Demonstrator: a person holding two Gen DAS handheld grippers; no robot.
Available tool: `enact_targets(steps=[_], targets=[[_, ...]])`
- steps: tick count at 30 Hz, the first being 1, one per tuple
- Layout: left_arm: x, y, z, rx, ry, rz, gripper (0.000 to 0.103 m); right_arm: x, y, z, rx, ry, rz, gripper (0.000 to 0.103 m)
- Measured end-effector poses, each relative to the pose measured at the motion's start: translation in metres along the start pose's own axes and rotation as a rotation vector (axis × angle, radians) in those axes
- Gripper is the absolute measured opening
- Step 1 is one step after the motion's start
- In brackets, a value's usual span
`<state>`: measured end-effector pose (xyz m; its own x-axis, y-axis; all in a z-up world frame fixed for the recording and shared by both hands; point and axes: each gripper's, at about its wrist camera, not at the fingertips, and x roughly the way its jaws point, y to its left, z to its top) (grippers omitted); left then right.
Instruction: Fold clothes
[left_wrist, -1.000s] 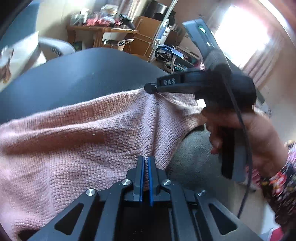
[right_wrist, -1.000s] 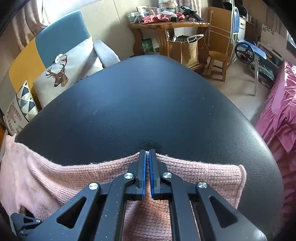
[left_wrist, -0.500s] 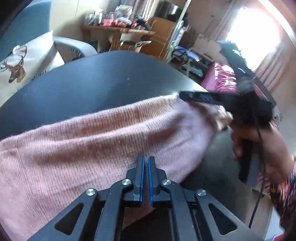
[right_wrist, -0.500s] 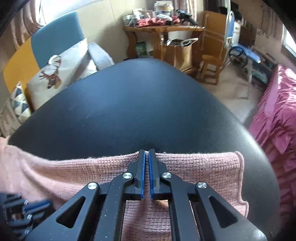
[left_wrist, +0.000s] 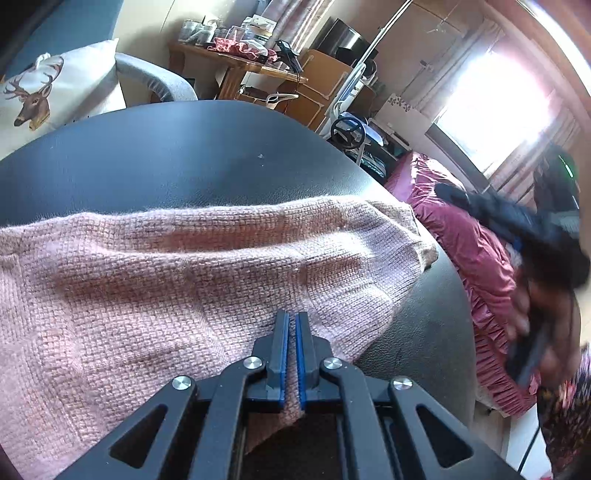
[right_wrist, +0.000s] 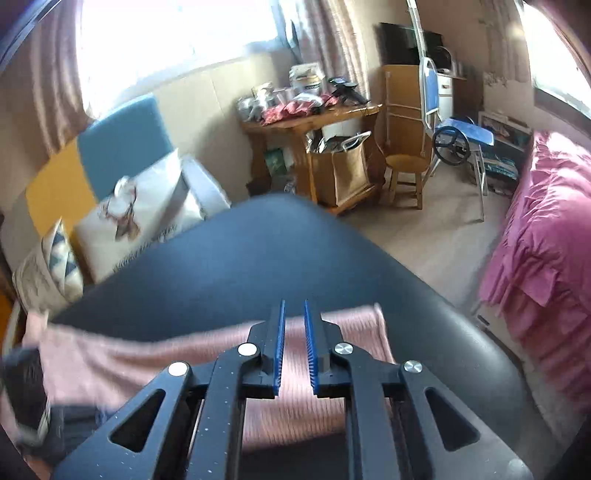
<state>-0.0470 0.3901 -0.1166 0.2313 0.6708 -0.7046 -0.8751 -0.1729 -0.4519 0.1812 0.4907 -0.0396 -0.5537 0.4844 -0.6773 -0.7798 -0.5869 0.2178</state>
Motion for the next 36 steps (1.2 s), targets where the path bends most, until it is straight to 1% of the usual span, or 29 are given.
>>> enact_targets(steps=[3, 5, 6, 7, 8, 10, 13, 14, 17, 19, 20, 21, 23, 24, 25, 28, 31, 32, 33, 34, 36], targets=[[-0.002, 0.004, 0.0, -0.008, 0.0, -0.01, 0.003, 0.01, 0.014, -0.022, -0.058, 0.088, 0.048, 0.012], [-0.004, 0.006, -0.002, -0.007, -0.002, -0.009, 0.003, 0.025, 0.015, -0.031, -0.095, 0.131, 0.011, 0.012], [-0.005, 0.004, -0.001, -0.008, -0.003, -0.009, 0.003, 0.033, 0.008, -0.034, -0.081, 0.158, -0.01, 0.012], [-0.006, 0.005, -0.001, -0.011, -0.003, -0.011, 0.003, 0.037, -0.002, -0.036, -0.058, 0.161, -0.017, 0.007], [-0.007, 0.006, -0.001, -0.014, -0.004, -0.014, 0.003, 0.04, -0.012, -0.038, -0.034, 0.157, -0.02, 0.003], [-0.009, 0.007, -0.002, -0.017, -0.004, -0.017, 0.003, 0.037, -0.028, -0.036, -0.03, 0.119, -0.07, 0.0], [-0.011, 0.008, -0.003, -0.02, -0.004, -0.021, 0.003, 0.037, -0.055, -0.029, 0.063, 0.099, -0.071, 0.0], [-0.012, 0.008, -0.004, -0.02, -0.004, -0.022, 0.003, 0.037, -0.059, -0.027, 0.081, 0.097, -0.07, 0.0], [-0.013, 0.007, -0.004, -0.016, -0.005, -0.016, 0.003, 0.028, -0.062, -0.026, 0.142, 0.09, -0.037, 0.0], [-0.012, 0.006, -0.003, -0.015, -0.006, -0.013, 0.003, 0.024, -0.058, -0.023, 0.166, 0.061, 0.017, 0.005], [-0.012, 0.006, -0.003, -0.017, -0.006, -0.015, 0.003, 0.022, -0.055, -0.021, 0.177, 0.046, 0.046, 0.005], [-0.013, 0.006, -0.004, -0.017, -0.006, -0.015, 0.003, 0.025, -0.049, -0.02, 0.154, 0.057, 0.08, 0.005], [-0.013, 0.006, -0.004, -0.016, -0.007, -0.013, 0.003, 0.041, -0.036, -0.015, 0.061, 0.118, 0.064, 0.005], [-0.013, 0.006, -0.004, -0.016, -0.008, -0.013, 0.003, 0.047, -0.037, -0.014, 0.049, 0.136, 0.046, 0.005], [-0.013, 0.006, -0.004, -0.017, -0.008, -0.013, 0.003, 0.052, -0.044, -0.015, 0.066, 0.145, 0.025, 0.0], [-0.012, 0.006, -0.004, -0.022, -0.009, -0.019, 0.003, 0.047, -0.074, -0.014, 0.14, 0.079, -0.038, 0.0], [-0.012, 0.007, -0.003, -0.03, -0.009, -0.03, 0.003, 0.046, -0.082, -0.006, 0.143, 0.07, -0.083, 0.0], [-0.012, 0.007, -0.003, -0.031, -0.009, -0.03, 0.003, 0.046, -0.079, -0.003, 0.13, 0.072, -0.11, 0.0], [-0.012, 0.007, -0.003, -0.032, -0.009, -0.03, 0.003, 0.044, -0.076, 0.001, 0.148, 0.063, -0.088, 0.001], [-0.012, 0.007, -0.003, -0.032, -0.01, -0.028, 0.003, 0.042, -0.073, 0.005, 0.174, 0.051, -0.052, 0.005], [-0.012, 0.008, -0.004, -0.038, -0.009, -0.037, 0.003, 0.052, -0.063, 0.007, 0.142, 0.073, -0.031, 0.005]])
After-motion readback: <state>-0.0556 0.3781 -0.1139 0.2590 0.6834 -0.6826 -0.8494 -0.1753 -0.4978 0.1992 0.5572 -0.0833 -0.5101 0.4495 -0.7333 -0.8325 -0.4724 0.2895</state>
